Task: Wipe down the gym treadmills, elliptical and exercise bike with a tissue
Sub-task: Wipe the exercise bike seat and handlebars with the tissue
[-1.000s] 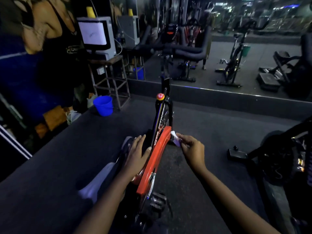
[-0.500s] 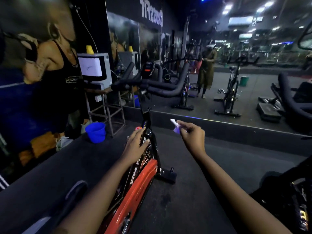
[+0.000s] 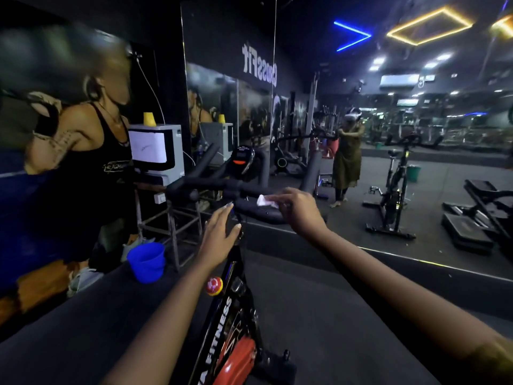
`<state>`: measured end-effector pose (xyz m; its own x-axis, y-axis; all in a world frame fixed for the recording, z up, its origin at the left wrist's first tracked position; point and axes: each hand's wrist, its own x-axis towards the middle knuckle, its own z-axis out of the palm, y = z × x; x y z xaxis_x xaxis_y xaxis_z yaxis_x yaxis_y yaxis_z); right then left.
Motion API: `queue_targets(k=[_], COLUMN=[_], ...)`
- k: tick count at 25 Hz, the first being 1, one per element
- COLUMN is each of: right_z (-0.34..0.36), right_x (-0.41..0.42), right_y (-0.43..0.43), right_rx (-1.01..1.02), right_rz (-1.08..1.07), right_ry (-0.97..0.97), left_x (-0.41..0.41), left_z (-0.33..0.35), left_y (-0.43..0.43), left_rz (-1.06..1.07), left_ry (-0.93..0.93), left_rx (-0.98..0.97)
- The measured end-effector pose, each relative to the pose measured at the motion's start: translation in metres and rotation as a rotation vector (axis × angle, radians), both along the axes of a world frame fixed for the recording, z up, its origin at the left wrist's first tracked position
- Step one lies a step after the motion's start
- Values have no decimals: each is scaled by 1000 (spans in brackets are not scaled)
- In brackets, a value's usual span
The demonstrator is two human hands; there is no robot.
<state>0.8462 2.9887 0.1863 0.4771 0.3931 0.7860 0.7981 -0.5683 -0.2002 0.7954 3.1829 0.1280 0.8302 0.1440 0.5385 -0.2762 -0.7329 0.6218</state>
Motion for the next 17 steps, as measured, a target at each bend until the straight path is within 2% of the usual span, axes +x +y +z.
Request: queue_targets(k=[3, 5, 11, 17], right_z=[2, 0, -13, -15], right_x=[50, 75, 98, 96], right_y=[30, 46, 18, -46], right_rx=[-274, -379, -459, -436], right_rz=[109, 181, 371, 428], right_ry=[-44, -89, -188, -178], left_x=[43, 66, 96, 103], left_z=[-3, -7, -14, -18], left_y=[19, 31, 39, 39], left_rz=[-26, -55, -85, -75], left_ry=[-14, -11, -68, -134], left_rx=[69, 153, 350, 316])
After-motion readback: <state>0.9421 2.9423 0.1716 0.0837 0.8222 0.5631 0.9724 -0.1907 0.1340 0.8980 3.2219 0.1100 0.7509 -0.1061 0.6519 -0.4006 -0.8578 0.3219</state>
